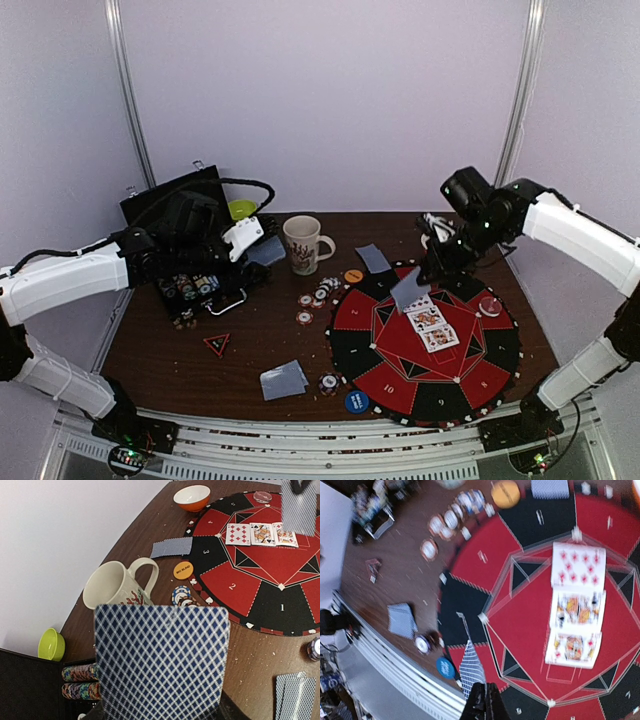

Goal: Distribute texas hold em gaming equipment
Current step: Distribute the poker card in the community card area.

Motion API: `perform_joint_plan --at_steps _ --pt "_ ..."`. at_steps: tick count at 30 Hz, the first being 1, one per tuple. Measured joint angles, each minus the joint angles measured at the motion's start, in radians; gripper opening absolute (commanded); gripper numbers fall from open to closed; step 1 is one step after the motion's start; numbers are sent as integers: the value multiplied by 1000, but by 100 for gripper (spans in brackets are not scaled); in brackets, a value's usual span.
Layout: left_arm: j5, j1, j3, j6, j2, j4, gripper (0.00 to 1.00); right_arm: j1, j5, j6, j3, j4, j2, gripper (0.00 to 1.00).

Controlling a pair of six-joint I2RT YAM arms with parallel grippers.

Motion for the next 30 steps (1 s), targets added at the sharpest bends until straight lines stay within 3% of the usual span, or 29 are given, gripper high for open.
perform_joint_plan --at_steps 6,10,30 --pt "6 0 0 0 0 0 52 -12 -35 77 -414 -3 -28 0" --pt "6 0 0 0 0 0 52 -19 -46 105 -532 57 -29 0" --pt "5 0 0 0 0 0 52 -47 257 143 -568 85 79 0"
